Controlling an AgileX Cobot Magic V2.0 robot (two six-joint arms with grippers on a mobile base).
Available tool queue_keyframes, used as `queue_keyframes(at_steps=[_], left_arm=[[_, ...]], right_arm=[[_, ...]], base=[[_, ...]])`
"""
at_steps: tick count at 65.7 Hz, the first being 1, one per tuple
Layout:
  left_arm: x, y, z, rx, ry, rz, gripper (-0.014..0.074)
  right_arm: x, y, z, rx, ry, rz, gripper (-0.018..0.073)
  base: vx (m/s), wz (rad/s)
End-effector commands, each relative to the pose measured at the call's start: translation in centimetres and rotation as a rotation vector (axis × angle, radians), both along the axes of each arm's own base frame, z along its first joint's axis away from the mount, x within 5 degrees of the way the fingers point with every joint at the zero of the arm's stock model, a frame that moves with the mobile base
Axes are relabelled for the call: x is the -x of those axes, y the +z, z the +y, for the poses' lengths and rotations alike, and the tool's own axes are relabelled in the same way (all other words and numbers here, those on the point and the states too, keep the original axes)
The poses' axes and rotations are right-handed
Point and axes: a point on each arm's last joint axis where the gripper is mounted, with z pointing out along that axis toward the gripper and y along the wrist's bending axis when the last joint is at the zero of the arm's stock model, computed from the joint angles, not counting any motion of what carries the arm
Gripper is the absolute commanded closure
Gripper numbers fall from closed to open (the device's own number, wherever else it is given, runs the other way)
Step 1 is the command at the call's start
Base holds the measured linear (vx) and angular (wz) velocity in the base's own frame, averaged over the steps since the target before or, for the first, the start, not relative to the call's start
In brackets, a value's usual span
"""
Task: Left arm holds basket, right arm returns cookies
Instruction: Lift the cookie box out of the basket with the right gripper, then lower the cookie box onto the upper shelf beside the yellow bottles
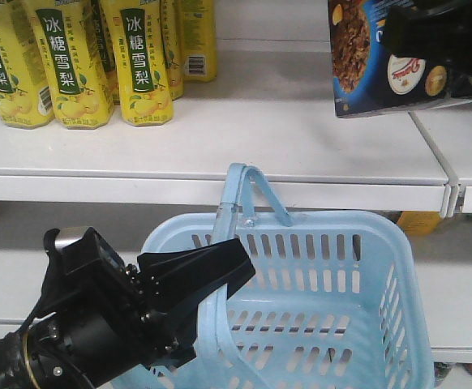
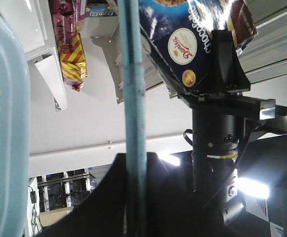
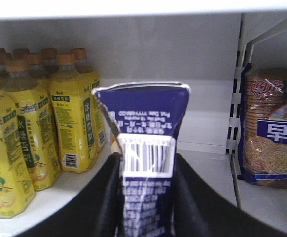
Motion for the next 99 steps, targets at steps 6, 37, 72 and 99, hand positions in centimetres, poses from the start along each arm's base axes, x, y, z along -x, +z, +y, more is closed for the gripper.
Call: queue_keyframes(at_steps=[6, 37, 72, 99], left_arm=[[-0.2, 2.6, 0.6, 0.155, 0.037, -0.081, 0.0599], [-0.2, 2.6, 0.6, 0.155, 0.037, -0.081, 0.0599], [-0.2, 2.6, 0.6, 0.155, 0.037, -0.081, 0.0599], [-0.2, 2.6, 0.6, 0.155, 0.037, -0.081, 0.0599]], right_arm=[[-2.7, 0.3, -0.9, 0.003, -0.07, -0.053, 0.0565], [-10.4, -4.8, -0.1, -0.022, -0.04, 0.082, 0.0562], [-13.5, -8.8, 1.5, 0.034, -0.044, 0.194, 0.0562], [-13.2, -8.4, 1.4, 0.031, -0.038, 0.181, 0.0431]], base=[[0.0, 0.0], [0.0, 0.0], [0.0, 0.0], [0.0, 0.0]])
